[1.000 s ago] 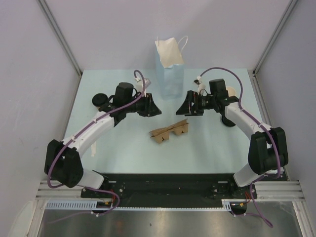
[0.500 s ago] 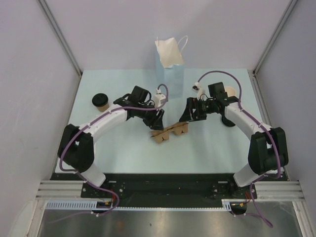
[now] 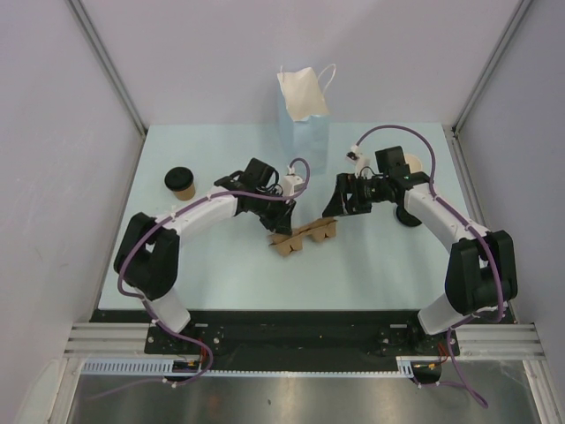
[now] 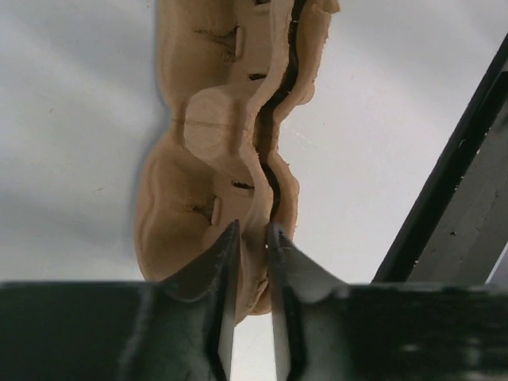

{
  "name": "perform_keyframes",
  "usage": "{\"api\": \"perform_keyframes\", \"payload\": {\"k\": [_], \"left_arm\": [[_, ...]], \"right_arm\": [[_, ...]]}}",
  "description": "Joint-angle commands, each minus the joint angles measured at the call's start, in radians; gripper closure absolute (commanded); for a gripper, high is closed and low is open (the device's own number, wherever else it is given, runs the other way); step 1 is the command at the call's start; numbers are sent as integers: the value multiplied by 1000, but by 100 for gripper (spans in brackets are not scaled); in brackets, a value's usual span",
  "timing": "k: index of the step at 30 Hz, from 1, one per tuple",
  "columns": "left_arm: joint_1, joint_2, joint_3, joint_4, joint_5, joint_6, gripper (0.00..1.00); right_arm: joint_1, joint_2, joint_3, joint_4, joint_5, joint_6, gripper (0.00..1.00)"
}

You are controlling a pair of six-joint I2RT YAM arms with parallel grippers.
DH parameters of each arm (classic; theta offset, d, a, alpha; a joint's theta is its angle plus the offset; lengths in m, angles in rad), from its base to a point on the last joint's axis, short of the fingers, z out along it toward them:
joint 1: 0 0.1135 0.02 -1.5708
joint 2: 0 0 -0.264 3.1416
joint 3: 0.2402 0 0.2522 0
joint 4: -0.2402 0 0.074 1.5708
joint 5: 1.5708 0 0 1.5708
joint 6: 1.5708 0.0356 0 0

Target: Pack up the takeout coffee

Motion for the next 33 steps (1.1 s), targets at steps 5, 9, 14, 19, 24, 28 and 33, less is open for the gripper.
{"api": "perform_keyframes", "payload": {"k": [5,9,14,19,24,28,33], "left_arm": [[17,-75,13,62,-8,-18,100],[46,-193,22,64,-10,-54,100],[95,-291,35,38,-37,-98,100],[173,-346,23,-74,-47,-81,100],[251,-428,-62,-126,-94,-40,100],[337,-474,-102,-143,-87,-48,100],[371,-500,-128,-146,-74,-58,100]], "right_arm": [[-3,-58,-1,22,-42,-73,15],[16,-79,-1,36,-44,-161,17],[86,-112,1,12,-36,-414,19],[201,-132,1,-94,14,-742,21],[273,-103,3,-224,48,-1041,30],[312,-57,-2,-407,100,-1228,33],[307,17,-34,-308,182,-1244,33]]}}
